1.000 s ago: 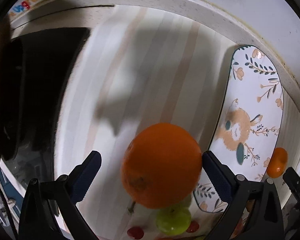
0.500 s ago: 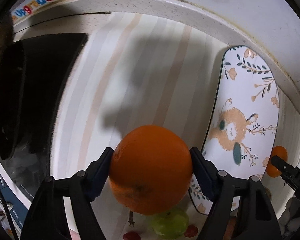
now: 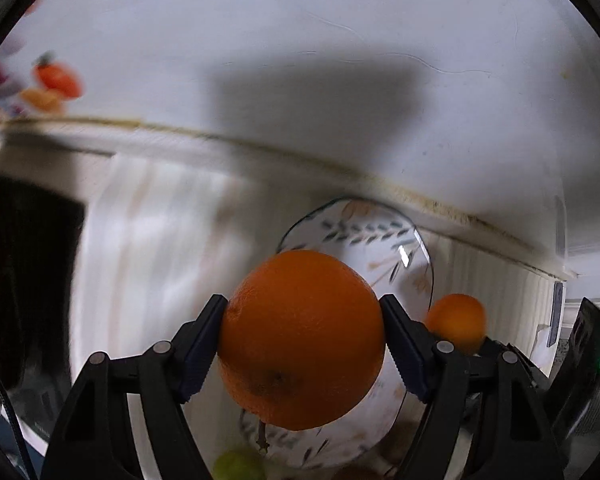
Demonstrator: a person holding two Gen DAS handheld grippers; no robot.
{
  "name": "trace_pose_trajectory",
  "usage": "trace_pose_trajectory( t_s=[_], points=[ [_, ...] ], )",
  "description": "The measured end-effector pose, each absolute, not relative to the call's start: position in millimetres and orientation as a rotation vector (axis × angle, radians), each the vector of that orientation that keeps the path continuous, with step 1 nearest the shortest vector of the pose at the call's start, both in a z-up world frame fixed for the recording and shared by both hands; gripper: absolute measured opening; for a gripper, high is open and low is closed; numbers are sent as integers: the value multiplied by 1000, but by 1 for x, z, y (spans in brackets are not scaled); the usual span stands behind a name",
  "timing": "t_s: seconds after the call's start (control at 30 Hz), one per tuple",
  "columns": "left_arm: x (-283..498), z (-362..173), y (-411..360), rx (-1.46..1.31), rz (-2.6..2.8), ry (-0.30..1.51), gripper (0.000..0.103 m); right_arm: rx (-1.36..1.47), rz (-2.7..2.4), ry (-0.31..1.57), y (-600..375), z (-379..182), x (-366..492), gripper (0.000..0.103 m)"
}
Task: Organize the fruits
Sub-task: 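Grasp the large orange with the left tool while the right tool grasps the small orange, then lower both oranges onto the oval floral plate and open both tools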
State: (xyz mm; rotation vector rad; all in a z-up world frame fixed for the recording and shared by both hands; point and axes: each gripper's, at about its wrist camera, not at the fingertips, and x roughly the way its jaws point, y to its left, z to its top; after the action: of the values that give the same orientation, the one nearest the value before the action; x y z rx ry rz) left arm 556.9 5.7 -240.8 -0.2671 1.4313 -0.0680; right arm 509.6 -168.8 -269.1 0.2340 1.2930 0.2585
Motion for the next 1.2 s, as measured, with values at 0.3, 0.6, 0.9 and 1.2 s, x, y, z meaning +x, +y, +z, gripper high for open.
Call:
trace_pose_trajectory(
  t_s=[0.3, 0.6, 0.9, 1.2],
  points=[
    [592, -278, 1, -186, -78, 1486, 75, 119, 342, 1292, -146, -289, 546, 67],
    [587, -275, 15, -127, -71, 1490, 76, 75, 353, 1304, -122, -294, 560, 68],
    [579, -272, 37, -116, -67, 1492, 84, 64, 312, 1309, -105, -303, 548, 68],
    [579, -274, 28, -134, -50, 1465, 85, 59, 280, 1328, -112, -296, 544, 78]
  ],
)
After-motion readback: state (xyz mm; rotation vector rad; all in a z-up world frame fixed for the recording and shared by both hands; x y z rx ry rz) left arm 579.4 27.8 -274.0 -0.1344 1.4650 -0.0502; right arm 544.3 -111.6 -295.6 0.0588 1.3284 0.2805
